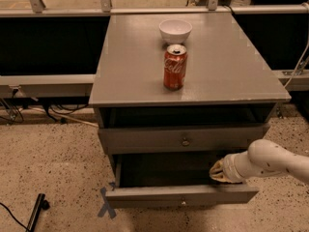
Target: Open middle drawer
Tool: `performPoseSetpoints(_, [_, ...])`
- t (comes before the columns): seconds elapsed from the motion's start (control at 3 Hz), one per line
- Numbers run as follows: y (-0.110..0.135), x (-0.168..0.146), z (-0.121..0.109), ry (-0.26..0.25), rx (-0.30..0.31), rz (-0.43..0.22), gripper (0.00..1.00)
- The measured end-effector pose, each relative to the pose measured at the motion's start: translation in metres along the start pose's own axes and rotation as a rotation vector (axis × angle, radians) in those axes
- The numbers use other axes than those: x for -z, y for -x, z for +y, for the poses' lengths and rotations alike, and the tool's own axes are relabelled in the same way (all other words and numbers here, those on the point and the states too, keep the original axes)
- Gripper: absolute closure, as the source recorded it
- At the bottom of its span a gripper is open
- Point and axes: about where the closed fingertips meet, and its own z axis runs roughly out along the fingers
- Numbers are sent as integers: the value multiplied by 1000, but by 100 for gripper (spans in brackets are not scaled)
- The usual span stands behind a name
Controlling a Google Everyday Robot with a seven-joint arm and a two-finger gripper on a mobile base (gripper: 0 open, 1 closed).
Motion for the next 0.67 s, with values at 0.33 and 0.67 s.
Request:
performPoseSetpoints(0.33, [-14, -36, -9, 1, -61, 9, 100])
performPoseSetpoints(0.67, [-24, -64, -6, 26, -99, 1, 100])
